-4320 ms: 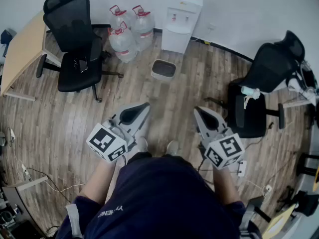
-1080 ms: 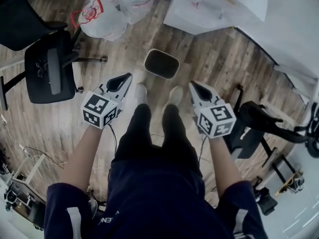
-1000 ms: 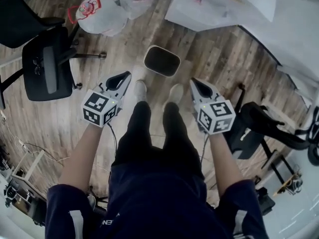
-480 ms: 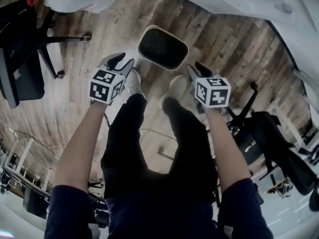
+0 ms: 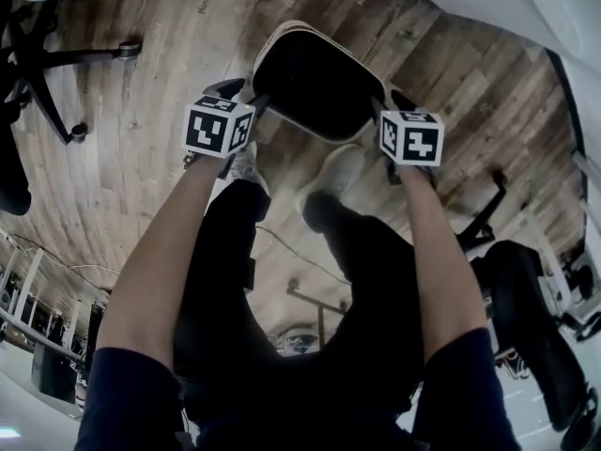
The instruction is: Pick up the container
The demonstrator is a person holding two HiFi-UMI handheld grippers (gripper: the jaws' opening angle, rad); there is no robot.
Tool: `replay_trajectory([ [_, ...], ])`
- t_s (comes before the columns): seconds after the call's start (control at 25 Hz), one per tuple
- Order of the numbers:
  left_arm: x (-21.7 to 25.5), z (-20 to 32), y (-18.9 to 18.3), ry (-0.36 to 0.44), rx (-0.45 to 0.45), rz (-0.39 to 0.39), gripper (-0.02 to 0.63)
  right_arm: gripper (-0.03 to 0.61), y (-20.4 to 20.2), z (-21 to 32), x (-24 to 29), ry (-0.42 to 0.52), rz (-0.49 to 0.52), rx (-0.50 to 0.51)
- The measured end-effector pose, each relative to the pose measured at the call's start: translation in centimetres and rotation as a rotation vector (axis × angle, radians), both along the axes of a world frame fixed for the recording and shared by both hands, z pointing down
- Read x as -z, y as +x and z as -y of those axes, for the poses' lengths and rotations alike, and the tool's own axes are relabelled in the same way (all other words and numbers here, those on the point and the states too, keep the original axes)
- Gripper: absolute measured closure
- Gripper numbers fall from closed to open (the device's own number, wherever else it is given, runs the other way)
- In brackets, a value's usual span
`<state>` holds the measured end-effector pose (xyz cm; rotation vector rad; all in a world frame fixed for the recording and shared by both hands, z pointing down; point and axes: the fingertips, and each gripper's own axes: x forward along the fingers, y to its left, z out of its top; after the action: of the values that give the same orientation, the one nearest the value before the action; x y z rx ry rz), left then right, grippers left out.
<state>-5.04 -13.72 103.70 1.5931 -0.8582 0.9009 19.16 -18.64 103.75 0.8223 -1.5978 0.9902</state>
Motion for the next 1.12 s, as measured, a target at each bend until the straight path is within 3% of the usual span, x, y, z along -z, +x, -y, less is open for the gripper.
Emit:
replay_trajectory([
  [0.08,-1.4,-0.3,0.3,-0.016,0.030,0.006,0.379,0.385,-0.3,-0.2,-1.5,-0.003,-0.007,0.025],
  [0.2,-2.6,0.4,0.6,-0.033,0.068,0.004,0.393,0.443,-0.8,0.0,-3.1,0.000,-0.027,0.049],
  [0.28,-2.9,1.0,0.9,-0.053,0.066,0.012,0.445,0.483,-1.0,0.3,-3.5,0.002,-0.046,0.053],
  [0.56,-1.1,0.5,0.3,-0.120,0.035,0.057,0.480,0.506,-1.4,-0.1,-1.6,-0.019,-0.065,0.038],
  [0.8,6.5,1.0,-1.1,-0.106,0.038,0.059,0.477,0.506,-2.9,1.3,6.1,0.007,-0.066,0.059],
  [1.12,22.4,1.1,-1.7,-0.075,0.097,0.047,0.479,0.509,-3.8,2.4,22.4,0.058,-0.054,0.074],
])
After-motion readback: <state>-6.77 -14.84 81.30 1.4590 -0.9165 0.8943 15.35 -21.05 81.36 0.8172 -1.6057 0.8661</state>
